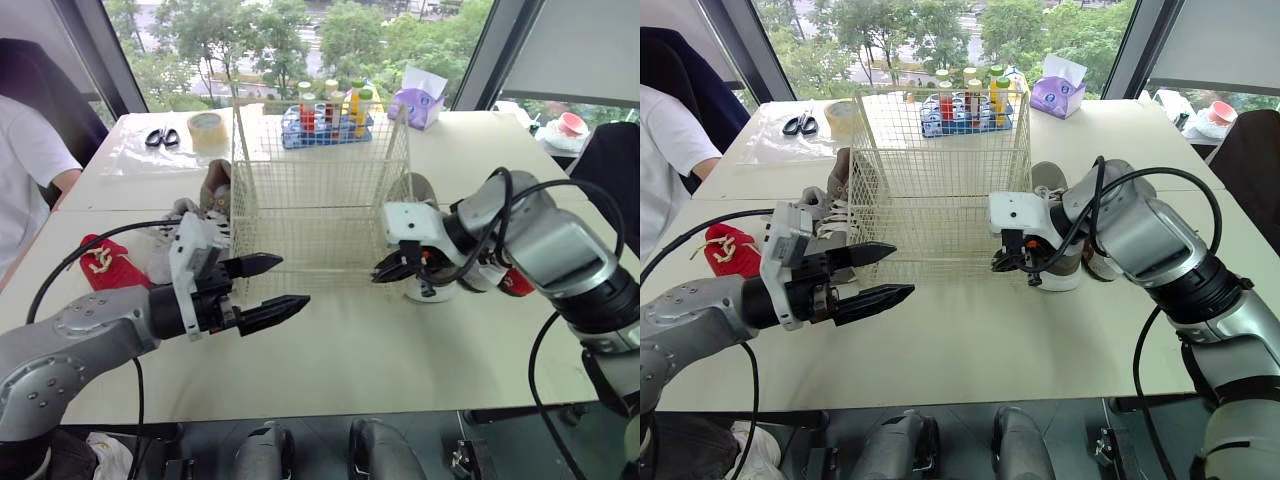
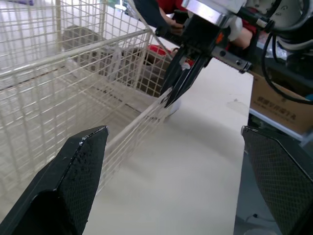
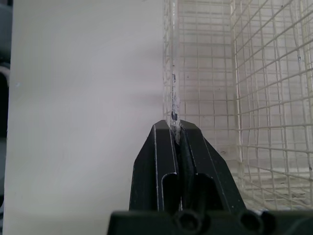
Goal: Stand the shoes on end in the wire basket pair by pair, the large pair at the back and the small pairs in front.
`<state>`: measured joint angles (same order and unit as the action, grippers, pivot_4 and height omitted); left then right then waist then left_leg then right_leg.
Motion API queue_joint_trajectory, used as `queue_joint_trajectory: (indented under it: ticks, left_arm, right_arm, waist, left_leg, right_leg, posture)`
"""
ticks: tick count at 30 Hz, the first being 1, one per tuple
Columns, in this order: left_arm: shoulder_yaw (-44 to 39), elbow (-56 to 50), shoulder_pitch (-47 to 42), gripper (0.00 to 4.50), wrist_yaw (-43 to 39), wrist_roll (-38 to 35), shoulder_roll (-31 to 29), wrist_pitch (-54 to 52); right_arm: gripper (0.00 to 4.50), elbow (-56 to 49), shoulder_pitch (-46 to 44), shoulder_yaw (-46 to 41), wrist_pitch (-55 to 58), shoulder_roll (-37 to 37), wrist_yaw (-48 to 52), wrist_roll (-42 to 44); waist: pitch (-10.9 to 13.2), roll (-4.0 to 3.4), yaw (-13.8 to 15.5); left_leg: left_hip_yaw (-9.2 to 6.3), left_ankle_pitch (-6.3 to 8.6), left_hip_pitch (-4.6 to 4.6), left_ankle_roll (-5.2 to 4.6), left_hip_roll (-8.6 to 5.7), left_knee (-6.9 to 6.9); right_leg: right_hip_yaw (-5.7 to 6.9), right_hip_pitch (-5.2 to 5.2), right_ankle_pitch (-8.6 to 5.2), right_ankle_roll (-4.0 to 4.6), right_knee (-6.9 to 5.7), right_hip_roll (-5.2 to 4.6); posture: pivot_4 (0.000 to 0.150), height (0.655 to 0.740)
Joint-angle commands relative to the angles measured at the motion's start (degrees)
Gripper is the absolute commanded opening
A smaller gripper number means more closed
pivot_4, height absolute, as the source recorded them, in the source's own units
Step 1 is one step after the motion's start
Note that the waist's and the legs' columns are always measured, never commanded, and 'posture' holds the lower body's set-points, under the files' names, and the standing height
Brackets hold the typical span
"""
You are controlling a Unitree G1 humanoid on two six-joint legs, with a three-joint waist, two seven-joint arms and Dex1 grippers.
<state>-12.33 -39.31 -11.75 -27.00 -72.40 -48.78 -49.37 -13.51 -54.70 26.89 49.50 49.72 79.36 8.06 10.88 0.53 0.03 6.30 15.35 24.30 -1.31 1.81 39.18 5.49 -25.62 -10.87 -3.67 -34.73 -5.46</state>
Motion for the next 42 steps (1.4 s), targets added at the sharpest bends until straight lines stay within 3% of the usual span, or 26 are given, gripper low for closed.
queue_joint_trajectory:
  ticks: [1, 4, 7, 12, 15, 18, 23, 29, 35, 40, 42]
  left_arm:
    - [-0.3, 0.1, -1.39, 4.5, -0.79, -0.2, 0.16, 0.87]
    - [-0.28, 0.52, -1.89, 4.5, -0.78, -1.93, 0.65, 0.65]
    - [-0.42, 0.77, -1.84, 4.5, -0.13, -4.4, 1.53, 0.38]
    - [-0.98, 2.49, -0.06, 4.5, 4.08, -7.18, 5.63, 1.74]
    - [-1.66, 3.3, 2.08, 4.5, 5.26, -9.11, 7.5, 2.18]
    - [-2.15, 2.83, 3.87, 4.5, 7.61, -15.2, 8.63, 2.36]
    - [1.1, -1.49, 10.82, 4.5, 5.72, -11.81, 6.64, 0.48]
    - [3.53, -2.97, 14.28, 4.5, 5.51, -8.89, 7.22, 1.62]
    - [4.51, -2.45, 13.91, 4.5, 5.52, -7.02, 7.46, 2.03]
    - [2.15, 1.04, 11.98, 4.5, 8.13, -10.62, 9.72, 3.67]
    - [1.96, 1.14, 12.26, 4.5, 6.79, -9.1, 8.23, 2.95]
  right_arm:
    - [0.65, -0.96, 0.51, -2.04, -2.59, -1.03, -2.52, -0.14]
    - [1.88, -1.91, -0.25, -6.99, -0.3, -2.02, -3.82, 3.61]
    - [3.44, -4.57, -2.97, -15.83, 8.33, -3.65, -4.68, 12.02]
    - [3.44, -7.72, -5.81, -33.95, 22.64, -7.36, -15.78, 20.28]
    - [3.44, -7.82, -1.51, -43.95, 22.2, -11.82, -30.04, 15.44]
    - [4.36, -11.46, 8.95, -49.14, 18.3, -14.26, -37.51, 13.22]
    - [4.44, -18.13, 27.0, -53.98, 9.94, -25.87, -50.71, 10.03]
    - [4.44, -18.68, 39.57, -50.81, 0.74, -29.68, -54.26, 9.54]
    - [4.44, -11.13, 43.15, -48.25, -5.97, -31.13, -56.58, 9.26]
    - [4.44, -5.83, 43.11, -44.74, -10.94, -32.81, -58.32, 8.76]
    - [3.92, -5.61, 43.31, -42.52, -11.81, -33.47, -59.71, 7.92]
  waist:
    - [0.0, 0.0, -0.2]
    - [0.0, 0.0, -0.47]
    - [0.02, -0.01, -0.53]
    - [-0.03, 0.08, -0.39]
    - [-0.06, 0.13, -0.36]
    - [-0.14, 0.24, 0.51]
    - [-0.13, 0.12, 0.61]
    - [-0.11, -0.08, 0.64]
    - [-0.11, -0.08, 0.53]
    - [-0.12, -0.06, 0.58]
    - [-0.13, -0.07, 0.53]
  left_leg:
    - [0.0, 0.0, -0.04, 0.0, 0.0, 0.01]
    - [-0.07, -0.01, -0.06, 0.0, -0.01, 0.02]
    - [-0.1, -0.1, -0.03, 0.14, -0.01, 0.02]
    - [-0.16, -0.05, 0.01, 0.05, -0.01, 0.02]
    - [-0.17, 0.08, -0.04, -0.16, -0.02, 0.03]
    - [-0.2, 0.08, -0.05, -0.16, -0.03, 0.04]
    - [-0.12, -0.06, -0.04, 0.07, -0.05, 0.03]
    - [-0.15, 0.04, -0.08, -0.12, -0.02, 0.0]
    - [-0.18, 0.05, -0.23, -0.13, -0.01, -0.01]
    - [-0.21, 0.05, -0.28, -0.14, -0.01, -0.01]
    - [-0.22, 0.06, -0.28, -0.15, 0.0, -0.01]
  right_leg:
    - [-0.01, 0.0, 0.0, 0.0, -0.09, -0.01]
    - [-0.01, -0.03, -0.02, 0.01, -0.27, -0.01]
    - [-0.02, -0.08, -0.01, 0.0, -0.37, 0.0]
    - [0.0, -0.09, -0.01, 0.0, -0.39, -0.03]
    - [-0.01, -0.04, -0.01, 0.01, -0.39, -0.04]
    - [0.03, 0.03, -0.01, 0.01, -0.37, -0.05]
    - [-0.01, -0.04, -0.01, -0.01, -0.41, -0.06]
    - [-0.03, -0.05, -0.14, 0.2, -0.39, 0.02]
    - [-0.03, 0.09, -0.2, 0.28, -0.38, 0.04]
    - [-0.03, 0.16, -0.21, 0.3, -0.37, 0.04]
    - [-0.03, 0.16, -0.21, 0.3, -0.36, 0.05]
  posture:
    - [0.15, 0.74]
    - [0.15, 0.74]
    - [0.15, 0.74]
    - [0.15, 0.74]
    - [0.15, 0.74]
    - [0.15, 0.74]
    - [0.15, 0.74]
    - [0.15, 0.74]
    - [0.15, 0.74]
    - [0.15, 0.74]
    - [0.15, 0.74]
